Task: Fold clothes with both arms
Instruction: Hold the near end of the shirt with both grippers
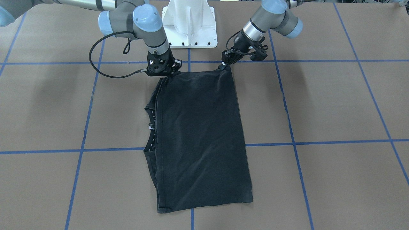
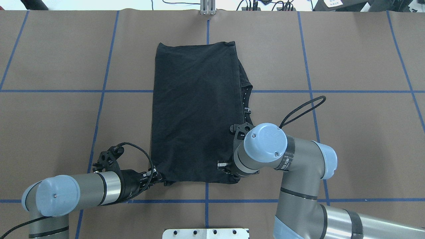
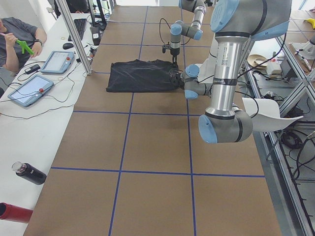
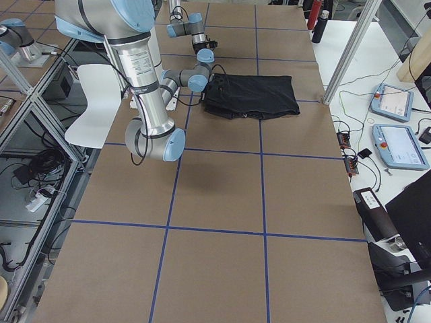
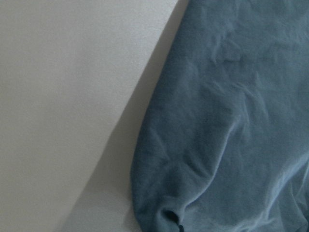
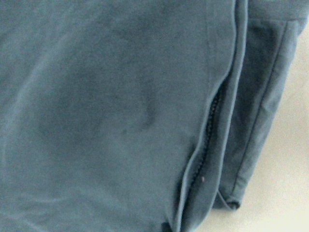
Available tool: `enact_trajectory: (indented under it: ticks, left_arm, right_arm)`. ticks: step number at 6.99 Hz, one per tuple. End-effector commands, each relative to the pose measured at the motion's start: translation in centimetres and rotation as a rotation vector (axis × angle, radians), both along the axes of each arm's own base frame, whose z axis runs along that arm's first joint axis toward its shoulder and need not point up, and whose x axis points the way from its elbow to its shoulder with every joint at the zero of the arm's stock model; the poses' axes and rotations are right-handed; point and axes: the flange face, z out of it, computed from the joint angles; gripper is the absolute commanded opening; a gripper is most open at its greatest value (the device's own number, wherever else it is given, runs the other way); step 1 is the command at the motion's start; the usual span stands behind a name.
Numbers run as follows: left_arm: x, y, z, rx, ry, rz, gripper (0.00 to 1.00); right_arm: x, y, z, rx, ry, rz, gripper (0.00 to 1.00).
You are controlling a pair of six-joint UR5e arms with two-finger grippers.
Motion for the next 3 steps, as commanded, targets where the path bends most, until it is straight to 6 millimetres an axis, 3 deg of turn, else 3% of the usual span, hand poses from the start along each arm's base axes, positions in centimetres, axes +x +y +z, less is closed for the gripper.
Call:
enact_trajectory:
  ticks: [1, 3]
  left_arm:
    - [-1.0, 0.3, -1.4, 0.010, 0.028, 0.003, 0.00]
    - [-2.9, 2.7, -2.3, 0.015, 0.052, 0.036, 0.00]
  right_arm:
    - [3.3, 1.4, 0.0, -0.028, -0.035, -0.017, 0.00]
    - [2.7, 4.1, 0.0, -0.087, -0.037, -0.008, 0.00]
